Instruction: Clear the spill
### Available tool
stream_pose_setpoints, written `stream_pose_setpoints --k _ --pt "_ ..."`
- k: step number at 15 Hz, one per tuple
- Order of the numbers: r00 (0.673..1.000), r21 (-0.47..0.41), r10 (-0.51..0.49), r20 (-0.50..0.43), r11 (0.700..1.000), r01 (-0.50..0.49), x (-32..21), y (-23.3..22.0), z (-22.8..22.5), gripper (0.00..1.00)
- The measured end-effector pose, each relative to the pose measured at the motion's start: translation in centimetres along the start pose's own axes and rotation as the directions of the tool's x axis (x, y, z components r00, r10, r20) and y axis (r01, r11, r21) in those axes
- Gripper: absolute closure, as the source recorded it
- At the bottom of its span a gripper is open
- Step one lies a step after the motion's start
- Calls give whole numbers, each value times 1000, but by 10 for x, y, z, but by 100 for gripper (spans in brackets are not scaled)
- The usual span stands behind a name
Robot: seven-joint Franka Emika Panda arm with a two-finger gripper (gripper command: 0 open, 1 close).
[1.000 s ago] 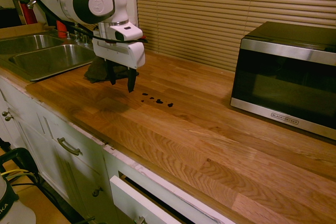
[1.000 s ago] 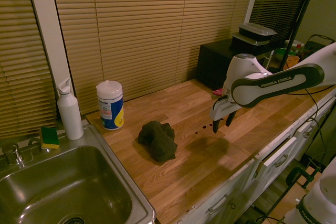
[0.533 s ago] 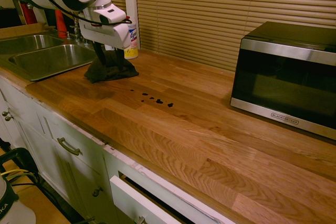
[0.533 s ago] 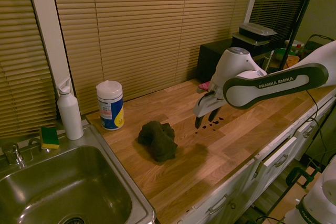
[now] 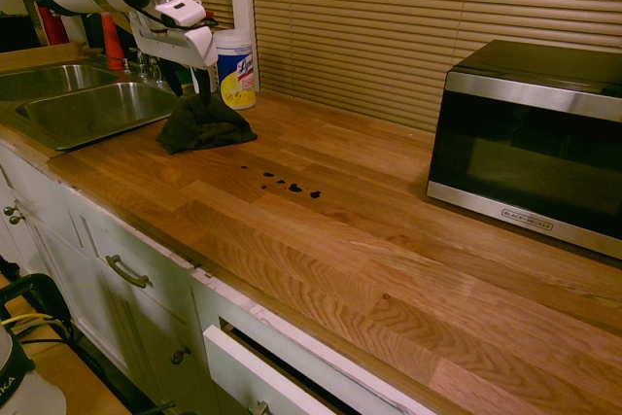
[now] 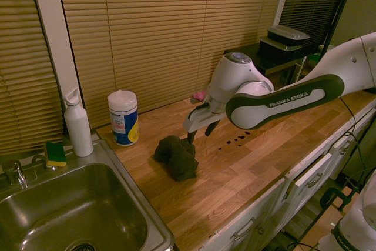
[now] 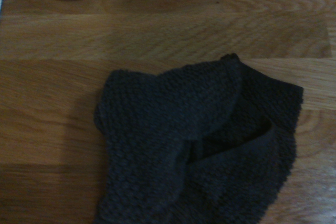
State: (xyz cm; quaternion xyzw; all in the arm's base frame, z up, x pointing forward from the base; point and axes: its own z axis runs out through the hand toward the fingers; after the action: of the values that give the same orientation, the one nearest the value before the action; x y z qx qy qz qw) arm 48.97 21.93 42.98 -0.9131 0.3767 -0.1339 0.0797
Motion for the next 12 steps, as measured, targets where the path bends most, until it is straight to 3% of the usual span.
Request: stream_pose_setpoints --k 10,11,12 --pt "999 -6 3 -36 1000 -3 -32 -46 60 0" --pt "999 -11 10 -48 1000 -11 -30 -48 66 100" --pt "998 -16 18 -56 1000 -19 -28 -50 71 100"
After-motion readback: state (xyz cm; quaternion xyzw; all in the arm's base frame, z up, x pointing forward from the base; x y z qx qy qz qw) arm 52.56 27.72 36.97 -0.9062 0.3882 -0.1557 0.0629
